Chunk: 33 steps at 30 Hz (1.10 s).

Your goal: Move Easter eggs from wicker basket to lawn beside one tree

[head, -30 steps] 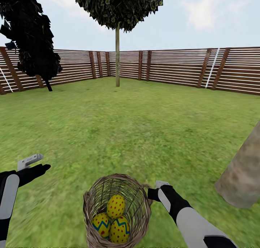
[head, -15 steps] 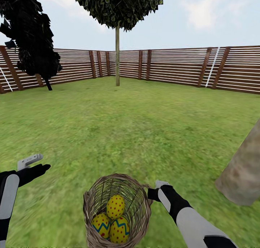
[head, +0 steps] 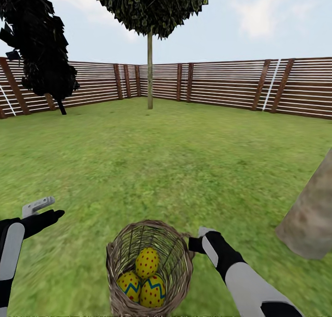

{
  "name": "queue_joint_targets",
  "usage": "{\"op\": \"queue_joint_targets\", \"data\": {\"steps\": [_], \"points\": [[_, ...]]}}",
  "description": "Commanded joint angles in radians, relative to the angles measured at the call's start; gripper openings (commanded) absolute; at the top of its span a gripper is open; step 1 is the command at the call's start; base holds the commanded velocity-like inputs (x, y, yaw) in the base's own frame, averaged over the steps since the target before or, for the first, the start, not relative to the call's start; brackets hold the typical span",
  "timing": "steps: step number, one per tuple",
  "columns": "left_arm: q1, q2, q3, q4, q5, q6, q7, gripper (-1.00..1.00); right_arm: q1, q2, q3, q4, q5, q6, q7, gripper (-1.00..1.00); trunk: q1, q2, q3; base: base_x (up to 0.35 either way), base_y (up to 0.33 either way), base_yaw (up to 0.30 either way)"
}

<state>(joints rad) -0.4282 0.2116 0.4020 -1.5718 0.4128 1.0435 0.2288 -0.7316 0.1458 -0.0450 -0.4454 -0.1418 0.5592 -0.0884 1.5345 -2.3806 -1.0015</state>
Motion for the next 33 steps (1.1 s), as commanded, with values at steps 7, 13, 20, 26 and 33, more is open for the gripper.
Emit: {"op": "queue_joint_targets", "data": {"steps": [7,13,20,26,33], "points": [[-0.001,0.0,0.0,-0.001,0.011,0.004,0.009,1.0,0.001,0.001,-0.01,0.065,-0.022,-0.076,-0.004,1.0,0.008,-0.014,-0.008,0.0,0.0,0.0],[-0.001,0.0,0.0,-0.001,0.011,0.004,0.009,1.0,0.001,0.001,-0.01,0.065,-0.022,-0.076,-0.004,1.0,0.008,-0.014,-0.008,0.0,0.0,0.0],[-0.001,0.0,0.0,-0.001,0.011,0.004,0.009,1.0,0.001,0.001,-0.01,0.065,-0.022,-0.076,-0.004,1.0,0.008,-0.014,-0.008,0.0,0.0,0.0],[-0.001,0.0,0.0,-0.003,0.012,0.004,0.008,1.0,0.001,0.001,-0.01,0.065,-0.022,-0.076,-0.004,1.0,0.008,-0.014,-0.008,0.0,0.0,0.0],[-0.001,0.0,0.001,-0.005,0.012,0.004,0.007,1.0,0.001,0.001,-0.01,0.065,-0.024,-0.076,-0.004,1.0,0.019,-0.035,-0.017,0.0,0.0,0.0]]}}
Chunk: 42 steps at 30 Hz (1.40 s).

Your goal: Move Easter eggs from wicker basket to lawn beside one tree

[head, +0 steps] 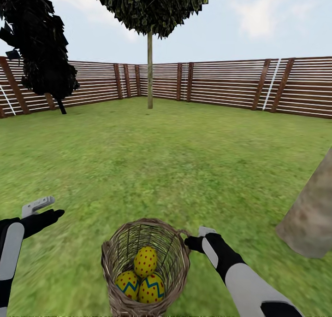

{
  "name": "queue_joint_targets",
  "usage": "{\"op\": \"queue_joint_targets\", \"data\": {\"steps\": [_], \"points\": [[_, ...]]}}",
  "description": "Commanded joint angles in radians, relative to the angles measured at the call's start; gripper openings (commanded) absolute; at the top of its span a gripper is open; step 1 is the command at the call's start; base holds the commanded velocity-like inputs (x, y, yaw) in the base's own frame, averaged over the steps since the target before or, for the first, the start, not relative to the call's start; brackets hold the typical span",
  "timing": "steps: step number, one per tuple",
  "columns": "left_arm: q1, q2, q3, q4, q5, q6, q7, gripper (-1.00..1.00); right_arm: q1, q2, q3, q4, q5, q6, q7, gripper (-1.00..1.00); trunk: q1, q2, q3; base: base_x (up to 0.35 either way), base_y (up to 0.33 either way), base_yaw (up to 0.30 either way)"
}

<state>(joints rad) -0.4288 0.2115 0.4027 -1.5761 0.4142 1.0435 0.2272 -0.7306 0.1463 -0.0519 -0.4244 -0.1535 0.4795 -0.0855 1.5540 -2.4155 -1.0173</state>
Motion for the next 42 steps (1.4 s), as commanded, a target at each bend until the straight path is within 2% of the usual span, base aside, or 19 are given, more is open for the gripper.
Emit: {"op": "queue_joint_targets", "data": {"steps": [1,3,9,42], "points": [[-0.001,0.0,0.0,-0.001,0.011,0.004,0.009,1.0,0.0,0.001,-0.003,0.044,-0.012,0.004,-0.006,1.0,0.004,-0.008,-0.004,0.0,0.0,0.0],[-0.001,0.0,0.001,-0.001,0.011,0.004,0.009,1.0,0.0,0.001,-0.003,0.044,-0.012,0.004,-0.006,1.0,0.004,-0.008,-0.004,0.0,0.0,0.0],[-0.001,0.0,0.0,-0.001,0.011,0.004,0.009,1.0,0.0,0.001,-0.003,0.044,-0.012,0.004,-0.006,1.0,0.027,-0.05,-0.023,0.0,0.0,0.0],[0.0,0.0,0.001,-0.004,0.019,0.004,-0.003,1.0,0.0,0.001,-0.003,0.045,-0.012,0.004,-0.006,1.0,0.027,-0.05,-0.023,0.0,0.0,0.0]]}}
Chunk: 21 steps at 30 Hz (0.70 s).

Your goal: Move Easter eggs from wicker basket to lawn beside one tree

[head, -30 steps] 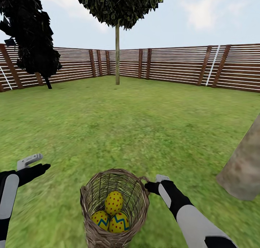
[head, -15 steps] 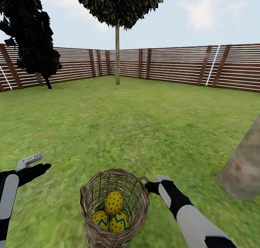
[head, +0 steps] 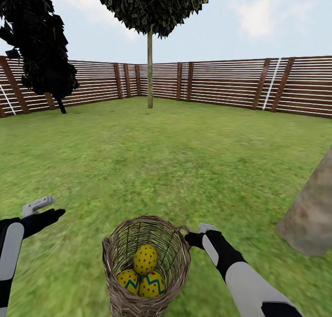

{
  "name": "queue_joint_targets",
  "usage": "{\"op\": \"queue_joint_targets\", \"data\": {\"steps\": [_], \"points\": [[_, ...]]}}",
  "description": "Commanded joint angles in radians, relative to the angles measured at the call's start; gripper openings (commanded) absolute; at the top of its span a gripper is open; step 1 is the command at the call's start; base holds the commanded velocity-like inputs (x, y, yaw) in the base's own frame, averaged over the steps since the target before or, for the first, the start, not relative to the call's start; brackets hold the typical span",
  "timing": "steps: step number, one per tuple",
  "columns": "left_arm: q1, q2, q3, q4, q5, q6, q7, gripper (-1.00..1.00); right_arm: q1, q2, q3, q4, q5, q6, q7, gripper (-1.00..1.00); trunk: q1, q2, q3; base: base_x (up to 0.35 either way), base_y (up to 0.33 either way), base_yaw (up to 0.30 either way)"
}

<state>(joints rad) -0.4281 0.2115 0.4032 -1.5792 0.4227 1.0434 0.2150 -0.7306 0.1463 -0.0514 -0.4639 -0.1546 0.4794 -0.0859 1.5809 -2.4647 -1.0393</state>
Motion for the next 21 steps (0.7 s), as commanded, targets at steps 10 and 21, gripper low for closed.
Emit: {"op": "queue_joint_targets", "data": {"steps": [10,21], "points": [[0.0,0.0,0.0,-0.001,0.01,0.004,0.01,1.0,0.0,0.001,-0.002,0.085,-0.011,0.004,-0.006,1.0,-0.012,0.021,0.008,0.0,0.0,0.0],[-0.001,0.002,0.0,-0.001,0.01,0.004,0.01,1.0,0.0,0.001,-0.002,0.085,-0.011,0.004,-0.006,1.0,-0.042,0.077,0.033,0.0,0.0,0.0]]}}
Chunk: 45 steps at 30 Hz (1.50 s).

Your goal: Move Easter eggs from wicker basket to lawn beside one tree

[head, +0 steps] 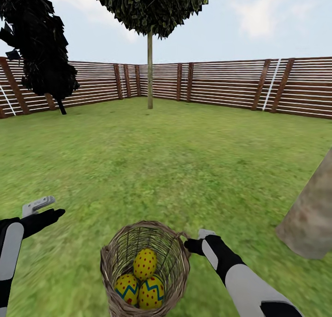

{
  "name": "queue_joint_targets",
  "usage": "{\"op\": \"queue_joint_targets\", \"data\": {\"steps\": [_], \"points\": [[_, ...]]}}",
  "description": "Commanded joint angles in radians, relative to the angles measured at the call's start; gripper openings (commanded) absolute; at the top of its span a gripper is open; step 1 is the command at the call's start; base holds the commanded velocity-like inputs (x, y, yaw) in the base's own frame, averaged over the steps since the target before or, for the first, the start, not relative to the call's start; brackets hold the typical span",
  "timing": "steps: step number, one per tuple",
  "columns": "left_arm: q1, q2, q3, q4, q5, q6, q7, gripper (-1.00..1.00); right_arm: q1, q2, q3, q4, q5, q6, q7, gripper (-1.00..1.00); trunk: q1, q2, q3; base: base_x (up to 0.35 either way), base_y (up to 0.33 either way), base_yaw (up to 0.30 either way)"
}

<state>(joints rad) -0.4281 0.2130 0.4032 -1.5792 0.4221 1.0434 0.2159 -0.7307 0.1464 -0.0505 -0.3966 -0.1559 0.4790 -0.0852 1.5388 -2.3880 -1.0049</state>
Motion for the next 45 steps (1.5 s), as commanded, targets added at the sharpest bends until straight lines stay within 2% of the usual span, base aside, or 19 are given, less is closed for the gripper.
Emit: {"op": "queue_joint_targets", "data": {"steps": [1,45], "points": [[-0.001,0.0,0.0,-0.001,0.011,0.004,0.009,1.0,0.001,0.001,-0.003,0.018,-0.01,0.004,-0.007,1.0,-0.004,0.007,0.002,0.0,0.0,0.0],[0.0,0.0,-0.001,0.001,0.011,0.004,0.01,1.0,0.001,-0.002,-0.013,0.018,-0.012,0.004,-0.007,1.0,-0.173,0.315,0.14,0.0,0.0,0.0]]}}
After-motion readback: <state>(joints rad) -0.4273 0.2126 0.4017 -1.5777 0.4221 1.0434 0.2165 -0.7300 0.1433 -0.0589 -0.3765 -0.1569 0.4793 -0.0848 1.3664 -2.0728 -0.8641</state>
